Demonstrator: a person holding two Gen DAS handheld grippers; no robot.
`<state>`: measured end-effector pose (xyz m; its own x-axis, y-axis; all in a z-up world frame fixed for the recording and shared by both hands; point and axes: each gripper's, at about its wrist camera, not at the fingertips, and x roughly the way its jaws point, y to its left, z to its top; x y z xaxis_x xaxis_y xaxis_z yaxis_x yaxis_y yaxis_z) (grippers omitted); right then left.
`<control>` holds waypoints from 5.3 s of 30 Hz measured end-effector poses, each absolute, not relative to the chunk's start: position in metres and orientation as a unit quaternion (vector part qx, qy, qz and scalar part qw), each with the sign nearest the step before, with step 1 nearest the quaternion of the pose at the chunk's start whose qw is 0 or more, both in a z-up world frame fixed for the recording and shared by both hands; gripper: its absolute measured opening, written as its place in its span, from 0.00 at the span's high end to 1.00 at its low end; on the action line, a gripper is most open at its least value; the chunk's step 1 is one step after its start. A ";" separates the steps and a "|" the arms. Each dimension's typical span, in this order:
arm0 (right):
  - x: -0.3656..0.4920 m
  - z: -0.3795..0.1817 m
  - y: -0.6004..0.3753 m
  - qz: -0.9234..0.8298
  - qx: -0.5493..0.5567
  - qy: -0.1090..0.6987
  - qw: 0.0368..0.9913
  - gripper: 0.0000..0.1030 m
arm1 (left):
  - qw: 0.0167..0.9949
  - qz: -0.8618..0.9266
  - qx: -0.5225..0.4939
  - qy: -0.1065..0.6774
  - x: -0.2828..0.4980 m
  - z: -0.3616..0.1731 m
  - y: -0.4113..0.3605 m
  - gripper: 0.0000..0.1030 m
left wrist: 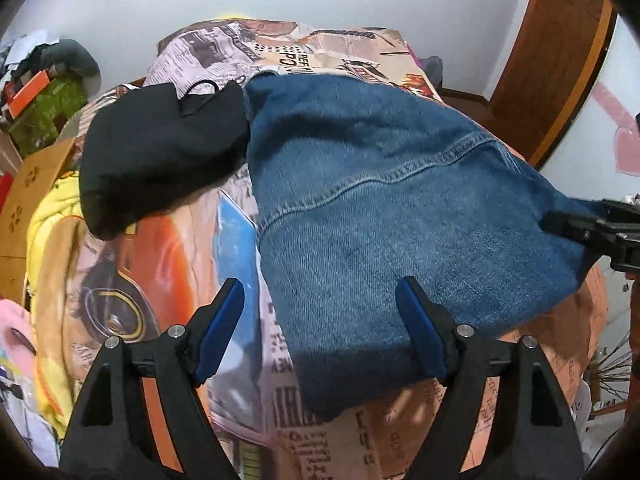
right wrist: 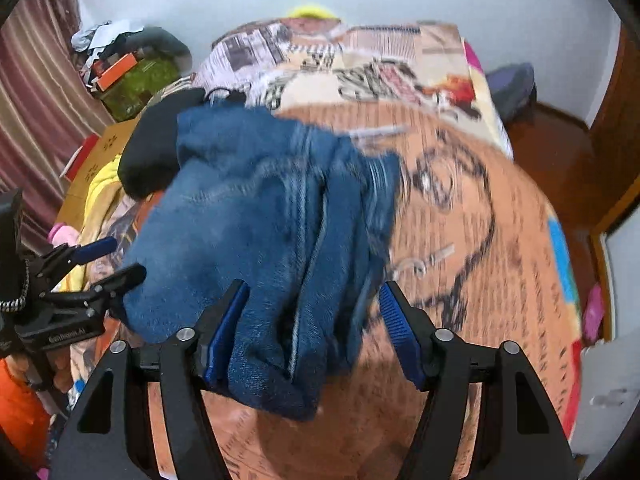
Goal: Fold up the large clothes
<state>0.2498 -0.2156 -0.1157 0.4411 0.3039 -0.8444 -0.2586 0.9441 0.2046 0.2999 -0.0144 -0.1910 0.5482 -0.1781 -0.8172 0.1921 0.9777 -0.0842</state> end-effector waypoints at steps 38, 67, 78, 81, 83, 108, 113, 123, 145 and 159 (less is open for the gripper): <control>0.341 -0.148 -0.236 0.218 0.143 0.573 0.777 0.17 | 0.791 -0.202 -0.164 0.554 0.413 -0.237 0.032 0.21; 0.322 -0.132 -0.224 0.257 0.156 0.577 0.759 0.59 | 0.783 -0.235 -0.183 0.546 0.401 -0.226 0.009 0.57; 0.297 -0.085 -0.189 0.283 0.116 0.537 0.786 0.68 | 0.818 -0.230 -0.174 0.497 0.342 -0.167 0.034 0.70; 0.300 -0.073 -0.174 0.296 0.110 0.525 0.790 0.68 | 0.831 -0.221 -0.176 0.479 0.336 -0.151 0.055 0.71; 0.302 -0.065 -0.161 0.306 0.107 0.516 0.793 0.69 | 0.838 -0.215 -0.179 0.469 0.332 -0.141 0.066 0.71; 0.431 -0.033 0.037 0.414 0.089 0.436 0.794 0.69 | 0.910 -0.094 -0.198 0.353 0.418 -0.067 0.267 0.72; 0.469 -0.064 0.060 0.396 0.091 0.453 0.794 0.69 | 0.901 -0.079 -0.199 0.377 0.469 -0.098 0.287 0.72; 0.522 -0.155 0.087 0.308 0.070 0.519 0.794 0.67 | 0.882 -0.006 -0.158 0.445 0.539 -0.188 0.297 0.60; 0.406 -0.118 0.044 0.272 -0.087 0.461 0.840 0.50 | 0.888 0.052 -0.085 0.449 0.417 -0.163 0.249 0.30; 0.296 0.021 -0.005 0.322 -0.013 0.302 0.897 0.50 | 0.959 0.058 -0.009 0.279 0.279 -0.010 0.184 0.30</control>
